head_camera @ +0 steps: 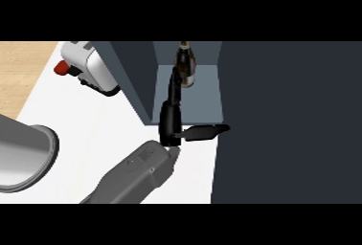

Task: Pick up the wine, place it into the cabinet and close the cabinet

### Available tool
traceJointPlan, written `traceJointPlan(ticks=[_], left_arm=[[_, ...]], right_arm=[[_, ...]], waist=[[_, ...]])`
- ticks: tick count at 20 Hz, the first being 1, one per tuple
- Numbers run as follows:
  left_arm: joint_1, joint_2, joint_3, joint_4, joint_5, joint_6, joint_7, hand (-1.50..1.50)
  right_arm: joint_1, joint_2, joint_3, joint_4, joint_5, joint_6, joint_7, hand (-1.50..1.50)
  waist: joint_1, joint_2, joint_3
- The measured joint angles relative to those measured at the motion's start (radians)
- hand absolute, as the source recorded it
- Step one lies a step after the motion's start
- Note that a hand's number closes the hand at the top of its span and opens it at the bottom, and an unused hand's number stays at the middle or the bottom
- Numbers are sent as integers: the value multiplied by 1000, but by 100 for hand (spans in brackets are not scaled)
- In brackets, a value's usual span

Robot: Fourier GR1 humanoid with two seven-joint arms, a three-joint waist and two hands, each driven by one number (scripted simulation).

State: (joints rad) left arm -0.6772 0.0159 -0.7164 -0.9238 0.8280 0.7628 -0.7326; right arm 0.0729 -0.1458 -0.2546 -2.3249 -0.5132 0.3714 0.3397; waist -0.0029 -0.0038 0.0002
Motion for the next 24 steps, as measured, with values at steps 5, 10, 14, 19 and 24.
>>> traceJointPlan(ticks=[5, 10, 14, 19, 24], left_arm=[[153, 38, -63, -215, -56, 19, 24, -150], [323, 136, -122, -460, -111, 41, 59, 150], [443, 206, -155, -602, -169, 56, 76, 150], [585, 322, -173, -743, -203, 37, 80, 150], [651, 445, -174, -851, -218, 10, 106, 150]], right_arm=[[33, 1, -10, -10, -1, 1, -5, -150], [41, -12, -34, -1, -3, 13, -17, -150], [58, -22, -48, -2, -7, 32, -19, -150], [95, -49, -59, 8, 1, 104, -33, 150], [111, -129, -49, 14, -3, 240, -43, 150]], waist=[[4, -2, 0], [8, -1, 0], [6, 0, 0], [5, 1, 0], [8, 1, 0]])
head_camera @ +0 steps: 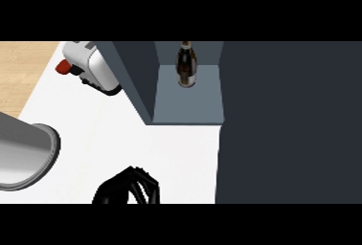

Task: Pick up the wine, place it into the cabinet and close the cabinet

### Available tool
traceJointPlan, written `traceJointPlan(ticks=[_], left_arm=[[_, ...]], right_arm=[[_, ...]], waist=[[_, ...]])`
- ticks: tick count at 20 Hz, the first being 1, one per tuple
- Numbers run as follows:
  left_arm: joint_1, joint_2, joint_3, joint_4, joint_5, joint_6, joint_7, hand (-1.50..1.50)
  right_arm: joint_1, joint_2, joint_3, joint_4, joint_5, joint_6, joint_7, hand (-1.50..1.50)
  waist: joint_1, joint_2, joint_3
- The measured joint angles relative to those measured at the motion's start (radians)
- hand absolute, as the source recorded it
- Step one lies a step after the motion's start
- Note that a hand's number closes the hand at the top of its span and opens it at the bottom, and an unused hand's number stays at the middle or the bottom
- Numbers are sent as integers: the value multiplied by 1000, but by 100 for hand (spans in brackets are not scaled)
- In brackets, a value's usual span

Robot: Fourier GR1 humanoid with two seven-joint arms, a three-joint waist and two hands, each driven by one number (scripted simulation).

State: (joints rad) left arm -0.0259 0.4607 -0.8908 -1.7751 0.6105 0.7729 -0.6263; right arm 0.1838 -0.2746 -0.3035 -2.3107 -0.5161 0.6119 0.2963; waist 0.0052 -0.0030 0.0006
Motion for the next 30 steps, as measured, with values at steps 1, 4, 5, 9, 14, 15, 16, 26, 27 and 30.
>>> traceJointPlan(ticks=[1, 4, 5, 9, 14, 15, 16, 26, 27, 30], left_arm=[[21, 36, 9, -30, 2, -11, 0, 150], [79, 119, 56, -72, 19, -62, -20, 150], [102, 141, 66, -84, 24, -77, -29, 150], [155, 213, 141, -110, 58, -145, -54, 150], [238, 308, 264, -138, 127, -248, -92, 150], [256, 322, 284, -143, 137, -265, -102, 150], [266, 333, 304, -140, 149, -279, -106, 150], [366, 440, 461, -129, 256, -414, -131, 150], [372, 449, 479, -121, 267, -430, -134, 150], [394, 473, 511, -116, 291, -468, -137, 150]], right_arm=[[9, -7, 8, -1, -8, 27, -4, 150], [56, -24, 51, -6, -51, 90, 3, 150], [77, -23, 76, -6, -54, 114, 4, 150], [122, -22, 197, -17, -66, 145, 33, 150], [189, 9, 353, -28, -68, 180, 30, 150], [183, 10, 381, -29, -68, 180, 33, 150], [181, 19, 417, -31, -66, 188, 33, 150], [77, 139, 714, -38, 13, 155, 119, 150], [67, 156, 737, -38, 32, 143, 130, 150], [33, 200, 822, -40, 110, 115, 169, 150]], waist=[[1, 0, 0], [0, -1, 0], [1, -1, -1], [0, 0, -1], [-1, -2, -2], [1, -3, -2], [1, -3, -2], [-3, -18, -6], [-5, -19, -6], [-8, -23, -7]])
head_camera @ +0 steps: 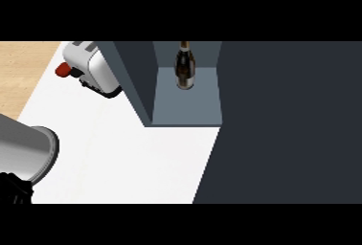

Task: Pick up the wine, place it into the cabinet and close the cabinet

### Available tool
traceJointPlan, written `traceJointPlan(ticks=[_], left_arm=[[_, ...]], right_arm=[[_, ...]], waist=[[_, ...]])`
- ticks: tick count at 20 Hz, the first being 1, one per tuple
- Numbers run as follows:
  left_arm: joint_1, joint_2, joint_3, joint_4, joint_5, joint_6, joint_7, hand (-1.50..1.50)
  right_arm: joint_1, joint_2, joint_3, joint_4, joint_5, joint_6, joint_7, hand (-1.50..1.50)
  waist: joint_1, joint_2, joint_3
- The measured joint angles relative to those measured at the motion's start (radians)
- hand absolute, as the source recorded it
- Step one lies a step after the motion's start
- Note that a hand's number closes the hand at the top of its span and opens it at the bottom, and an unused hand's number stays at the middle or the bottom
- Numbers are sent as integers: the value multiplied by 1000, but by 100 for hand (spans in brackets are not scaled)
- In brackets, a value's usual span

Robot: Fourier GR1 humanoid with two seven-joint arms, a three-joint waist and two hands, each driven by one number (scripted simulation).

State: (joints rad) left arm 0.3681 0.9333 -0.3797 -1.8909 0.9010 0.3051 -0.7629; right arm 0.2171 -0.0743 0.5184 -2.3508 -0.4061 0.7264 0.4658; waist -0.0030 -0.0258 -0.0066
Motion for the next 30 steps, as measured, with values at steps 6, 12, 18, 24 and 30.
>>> traceJointPlan(ticks=[6, 12, 18, 24, 30], left_arm=[[45, 37, 51, 8, 34, -72, -12, 150], [68, 49, 78, 25, 54, -126, -23, 150], [78, 71, 103, 37, 67, -176, -26, 150], [81, 80, 109, 47, 66, -210, -30, 150], [78, 86, 113, 50, 65, -240, -33, 150]], right_arm=[[-110, 14, 104, -28, 188, -115, 30, 150], [-176, -35, 145, -32, 262, -194, 14, 150], [-212, -65, 162, -27, 272, -223, -13, 150], [-225, -83, 168, -16, 254, -239, -39, 150], [-219, -90, 154, -6, 222, -251, -53, 150]], waist=[[9, -1, -1], [23, 2, -2], [46, 7, -4], [64, 17, -6], [85, 28, -8]])
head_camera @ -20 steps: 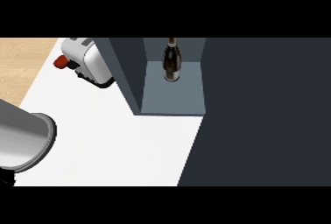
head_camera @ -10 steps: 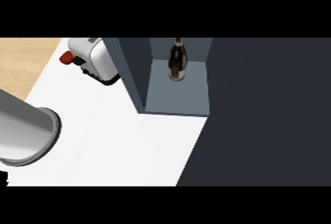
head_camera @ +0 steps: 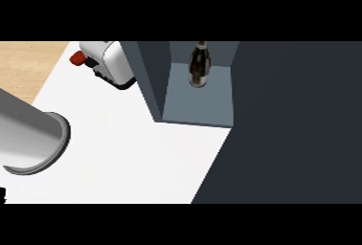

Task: Pick up the wine, place it into the cabinet and close the cabinet

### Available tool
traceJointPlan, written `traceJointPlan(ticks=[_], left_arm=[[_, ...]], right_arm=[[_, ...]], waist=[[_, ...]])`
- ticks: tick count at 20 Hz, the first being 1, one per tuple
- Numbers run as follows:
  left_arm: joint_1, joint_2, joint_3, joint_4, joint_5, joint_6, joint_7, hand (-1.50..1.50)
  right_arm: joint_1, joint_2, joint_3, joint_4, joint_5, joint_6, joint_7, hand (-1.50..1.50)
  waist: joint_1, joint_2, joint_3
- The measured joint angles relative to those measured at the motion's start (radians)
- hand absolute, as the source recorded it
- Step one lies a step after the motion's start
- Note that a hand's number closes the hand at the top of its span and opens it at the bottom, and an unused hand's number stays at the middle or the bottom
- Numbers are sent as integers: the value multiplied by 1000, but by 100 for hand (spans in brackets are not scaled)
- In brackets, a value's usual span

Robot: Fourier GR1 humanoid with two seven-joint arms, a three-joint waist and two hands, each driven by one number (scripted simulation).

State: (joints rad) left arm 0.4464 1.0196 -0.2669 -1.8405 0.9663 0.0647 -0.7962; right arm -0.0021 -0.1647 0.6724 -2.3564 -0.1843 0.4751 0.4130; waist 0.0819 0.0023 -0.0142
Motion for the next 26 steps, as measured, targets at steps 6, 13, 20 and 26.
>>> traceJointPlan(ticks=[6, 13, 20, 26], left_arm=[[-6, 4, 4, 1, 2, -18, 1, 150], [-16, 5, -1, -3, -2, -39, 2, 150], [-38, 12, -2, -9, -8, -57, 8, 150], [-61, 8, -10, -14, -11, -69, 14, 150]], right_arm=[[-9, 1, -21, 3, 6, 8, -10, 150], [-37, 18, -77, 29, 14, 29, -12, 150], [-143, 53, -181, 115, 18, 38, -24, 150], [-327, 125, -245, 288, 89, -73, 2, 150]], waist=[[18, 7, -2], [45, 23, -4], [78, 37, -4], [108, 44, -3]])
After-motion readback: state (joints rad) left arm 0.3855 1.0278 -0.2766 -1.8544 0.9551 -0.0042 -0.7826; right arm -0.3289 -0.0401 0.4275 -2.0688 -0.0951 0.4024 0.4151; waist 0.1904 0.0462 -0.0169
